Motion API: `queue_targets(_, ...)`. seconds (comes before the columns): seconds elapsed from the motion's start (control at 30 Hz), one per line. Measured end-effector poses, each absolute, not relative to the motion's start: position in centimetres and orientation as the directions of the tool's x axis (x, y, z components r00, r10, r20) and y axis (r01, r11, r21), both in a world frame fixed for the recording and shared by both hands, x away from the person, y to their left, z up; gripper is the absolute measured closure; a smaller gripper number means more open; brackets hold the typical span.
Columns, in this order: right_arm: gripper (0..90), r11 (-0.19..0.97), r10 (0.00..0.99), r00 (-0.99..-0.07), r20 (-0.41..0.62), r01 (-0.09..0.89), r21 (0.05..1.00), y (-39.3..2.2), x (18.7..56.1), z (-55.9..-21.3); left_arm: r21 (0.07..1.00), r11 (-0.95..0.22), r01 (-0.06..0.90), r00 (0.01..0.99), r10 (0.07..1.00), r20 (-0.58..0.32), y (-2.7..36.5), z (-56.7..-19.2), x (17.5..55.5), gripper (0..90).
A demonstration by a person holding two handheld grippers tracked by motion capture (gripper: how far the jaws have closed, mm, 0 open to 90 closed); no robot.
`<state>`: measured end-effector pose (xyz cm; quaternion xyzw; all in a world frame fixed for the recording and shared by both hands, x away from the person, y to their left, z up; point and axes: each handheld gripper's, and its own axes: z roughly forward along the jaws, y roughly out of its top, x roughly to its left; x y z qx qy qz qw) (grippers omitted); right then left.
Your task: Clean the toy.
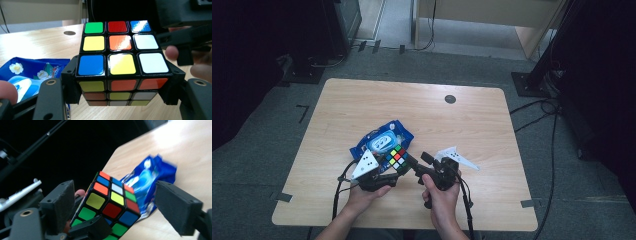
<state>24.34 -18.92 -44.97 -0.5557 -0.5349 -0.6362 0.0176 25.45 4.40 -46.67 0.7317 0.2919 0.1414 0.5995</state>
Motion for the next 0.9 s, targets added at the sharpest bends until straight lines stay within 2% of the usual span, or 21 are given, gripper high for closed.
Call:
queue_targets(0.17,21.0,-0.473,0.453,-0.306,0.837,0.714,0.517,-19.0,24.8,-46.1,0.971,-0.129,0.203,0.795,0.601,-0.086,4.1,-46.6,24.9,33.9)
queue_targets(0.23,30.2,-0.471,0.38,-0.293,0.878,0.755,0.456,-19.0,25.1,-46.7,0.97,-0.151,0.189,0.793,0.606,-0.06,3.9,-46.7,24.8,33.8)
queue_targets(0.33,31.4,-0.47,0.383,-0.277,0.881,0.763,0.444,-19.0,25.1,-46.8,0.966,-0.173,0.194,0.8,0.598,-0.053,3.7,-46.9,24.9,33.8)
queue_targets(0.43,34.1,-0.463,0.457,-0.309,0.834,0.718,0.52,-19.1,24.7,-46.3,0.954,-0.215,0.21,0.799,0.599,-0.04,3.1,-47.1,24.8,33.7)
queue_targets(0.5,34.2,-0.359,0.628,-0.403,0.666,0.609,0.707,-18.4,23.9,-45.1,0.944,-0.219,0.246,0.8,0.596,-0.07,2.8,-47.2,25.0,33.5)
queue_targets(0.6,34.3,-0.225,0.74,-0.471,0.48,0.499,0.837,-17.4,23.1,-44.1,0.942,-0.221,0.251,0.797,0.599,-0.072,2.7,-47.0,25.0,32.9)
queue_targets(0.77,34.1,-0.071,0.785,-0.542,0.3,0.402,0.913,-16.1,22.4,-43.7,0.942,-0.229,0.247,0.798,0.6,-0.063,3.0,-46.9,25.0,33.4)
queue_targets(0.9,31.4,-0.064,0.764,-0.572,0.298,0.393,0.917,-16.4,22.6,-43.5,0.941,-0.22,0.257,0.793,0.605,-0.075,3.4,-46.8,25.2,33.7)
